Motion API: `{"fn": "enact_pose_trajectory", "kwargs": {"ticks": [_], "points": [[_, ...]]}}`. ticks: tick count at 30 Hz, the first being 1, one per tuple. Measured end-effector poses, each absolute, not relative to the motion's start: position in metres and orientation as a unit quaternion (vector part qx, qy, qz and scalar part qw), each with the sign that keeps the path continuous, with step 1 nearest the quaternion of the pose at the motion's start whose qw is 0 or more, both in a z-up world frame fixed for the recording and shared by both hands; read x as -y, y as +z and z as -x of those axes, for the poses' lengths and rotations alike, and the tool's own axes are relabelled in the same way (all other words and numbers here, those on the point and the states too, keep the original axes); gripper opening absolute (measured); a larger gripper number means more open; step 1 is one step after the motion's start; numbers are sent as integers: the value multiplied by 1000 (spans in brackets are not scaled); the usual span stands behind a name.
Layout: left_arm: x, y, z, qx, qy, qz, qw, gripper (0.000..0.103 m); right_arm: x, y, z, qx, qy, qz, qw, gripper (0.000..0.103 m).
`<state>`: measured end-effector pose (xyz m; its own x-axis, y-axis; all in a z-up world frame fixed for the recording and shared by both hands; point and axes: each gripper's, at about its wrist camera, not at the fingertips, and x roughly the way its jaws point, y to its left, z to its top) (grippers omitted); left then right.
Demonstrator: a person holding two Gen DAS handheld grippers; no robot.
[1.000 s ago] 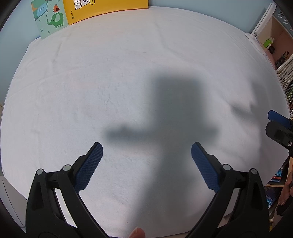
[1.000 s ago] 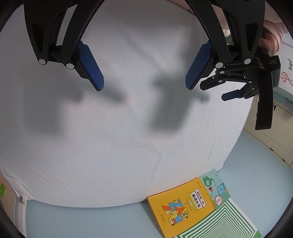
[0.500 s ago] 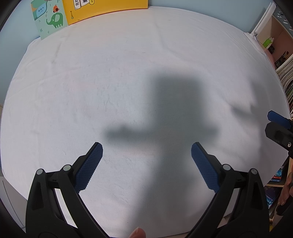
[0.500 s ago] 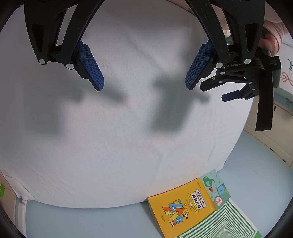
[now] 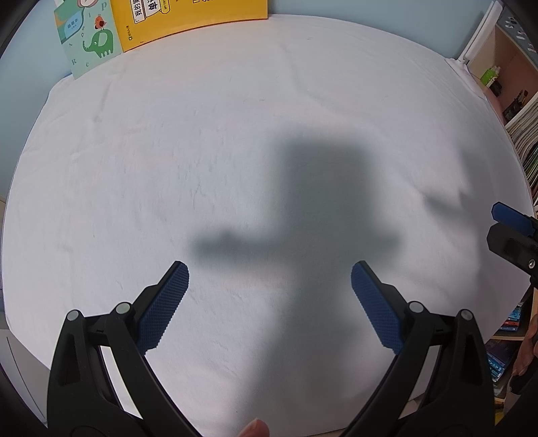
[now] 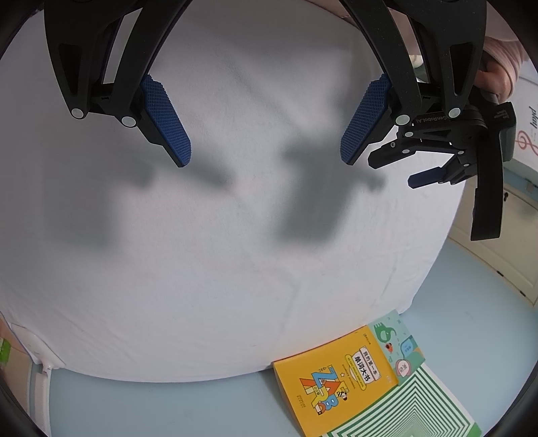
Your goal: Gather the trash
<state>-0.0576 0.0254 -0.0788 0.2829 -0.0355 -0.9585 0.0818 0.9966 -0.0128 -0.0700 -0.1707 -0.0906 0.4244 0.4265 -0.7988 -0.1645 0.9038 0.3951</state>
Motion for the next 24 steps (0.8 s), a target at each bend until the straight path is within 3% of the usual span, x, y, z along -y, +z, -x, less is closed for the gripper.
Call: {"fn": "enact_pose_trajectory", "kwargs": {"ticks": [24], "points": [[-20, -78, 60, -590, -43, -32, 806, 95, 169, -92, 70, -509, 171, -130, 833, 90]]}}
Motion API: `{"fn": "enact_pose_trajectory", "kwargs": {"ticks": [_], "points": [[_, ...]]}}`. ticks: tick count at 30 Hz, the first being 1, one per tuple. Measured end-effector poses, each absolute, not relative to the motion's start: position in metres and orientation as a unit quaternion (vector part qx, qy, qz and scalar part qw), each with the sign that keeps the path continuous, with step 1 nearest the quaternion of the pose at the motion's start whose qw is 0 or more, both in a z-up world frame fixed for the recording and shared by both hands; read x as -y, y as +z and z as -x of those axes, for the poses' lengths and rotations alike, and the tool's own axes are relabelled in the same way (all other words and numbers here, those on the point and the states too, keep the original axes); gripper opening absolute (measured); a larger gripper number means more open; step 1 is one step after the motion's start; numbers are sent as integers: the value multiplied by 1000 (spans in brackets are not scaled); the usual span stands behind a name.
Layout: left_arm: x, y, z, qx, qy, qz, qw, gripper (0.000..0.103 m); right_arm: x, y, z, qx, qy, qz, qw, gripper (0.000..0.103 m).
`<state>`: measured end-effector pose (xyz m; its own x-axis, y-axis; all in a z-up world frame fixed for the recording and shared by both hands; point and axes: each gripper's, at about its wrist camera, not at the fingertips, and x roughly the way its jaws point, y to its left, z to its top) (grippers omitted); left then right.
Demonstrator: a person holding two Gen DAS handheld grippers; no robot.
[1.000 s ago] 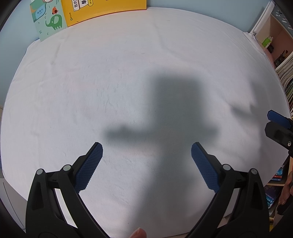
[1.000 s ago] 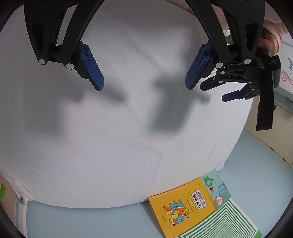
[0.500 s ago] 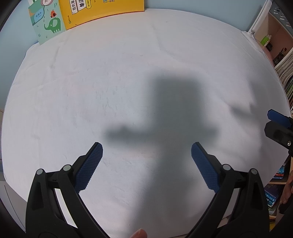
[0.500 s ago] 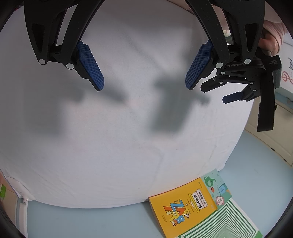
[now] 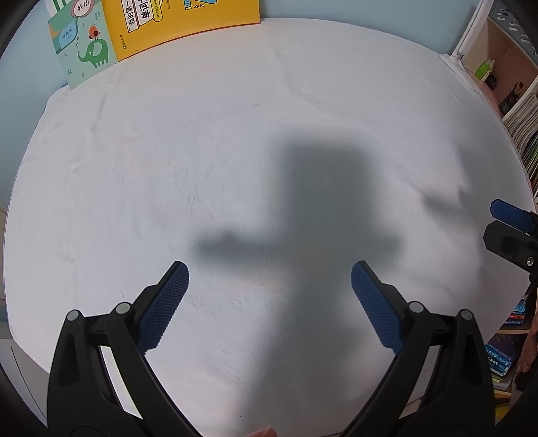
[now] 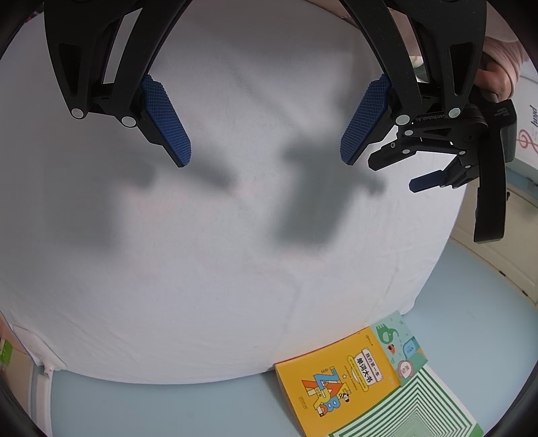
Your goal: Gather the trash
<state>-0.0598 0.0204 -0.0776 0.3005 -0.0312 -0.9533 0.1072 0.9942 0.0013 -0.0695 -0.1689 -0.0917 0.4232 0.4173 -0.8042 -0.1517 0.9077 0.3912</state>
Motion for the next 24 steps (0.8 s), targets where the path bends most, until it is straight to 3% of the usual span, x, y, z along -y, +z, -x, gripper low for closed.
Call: {"fn": "enact_pose_trajectory", "kwargs": {"ticks": [24], "points": [[-18, -81, 53, -585, -53, -51, 808, 95, 170, -92, 70, -512, 158, -129, 834, 90]]}}
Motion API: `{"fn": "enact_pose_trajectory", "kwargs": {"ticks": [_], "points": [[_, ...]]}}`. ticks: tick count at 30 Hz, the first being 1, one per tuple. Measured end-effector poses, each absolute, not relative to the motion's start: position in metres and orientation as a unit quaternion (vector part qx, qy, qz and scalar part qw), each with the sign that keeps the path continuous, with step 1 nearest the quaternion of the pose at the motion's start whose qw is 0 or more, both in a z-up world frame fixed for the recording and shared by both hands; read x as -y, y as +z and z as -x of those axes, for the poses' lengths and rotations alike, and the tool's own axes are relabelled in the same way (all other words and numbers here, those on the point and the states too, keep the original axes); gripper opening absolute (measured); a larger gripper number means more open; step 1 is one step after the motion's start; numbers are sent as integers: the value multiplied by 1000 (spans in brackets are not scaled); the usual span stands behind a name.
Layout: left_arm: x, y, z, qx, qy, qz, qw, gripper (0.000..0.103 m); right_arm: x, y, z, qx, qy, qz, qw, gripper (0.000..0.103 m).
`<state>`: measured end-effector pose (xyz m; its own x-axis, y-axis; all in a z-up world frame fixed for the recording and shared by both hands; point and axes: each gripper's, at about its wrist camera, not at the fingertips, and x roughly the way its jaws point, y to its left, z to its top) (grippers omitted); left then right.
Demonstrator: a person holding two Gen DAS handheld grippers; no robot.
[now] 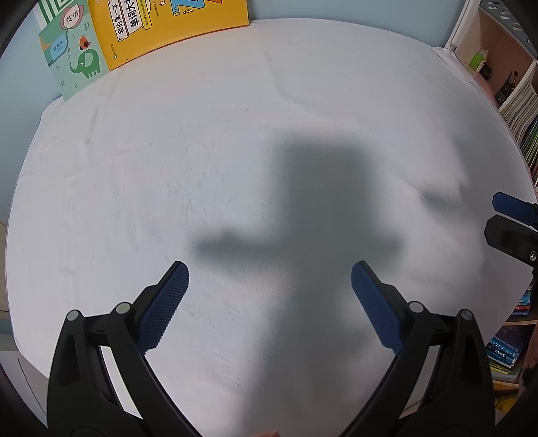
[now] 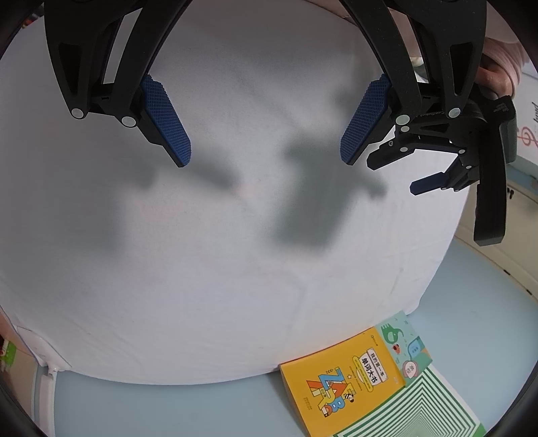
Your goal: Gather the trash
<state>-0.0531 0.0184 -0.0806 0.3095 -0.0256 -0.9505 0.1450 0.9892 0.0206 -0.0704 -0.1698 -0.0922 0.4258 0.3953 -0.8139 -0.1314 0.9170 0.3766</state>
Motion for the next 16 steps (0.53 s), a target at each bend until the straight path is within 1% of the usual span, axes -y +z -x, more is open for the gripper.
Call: {"fn": "enact_pose_trajectory", "kwargs": {"ticks": [11, 16], "points": [[-14, -79, 58, -587, -45, -59, 806, 95, 170, -92, 70, -512, 156, -130, 835, 90], [-16, -78, 58, -589, -51, -47, 805, 95, 171, -92, 70, -512, 155, -131, 835, 90]]}}
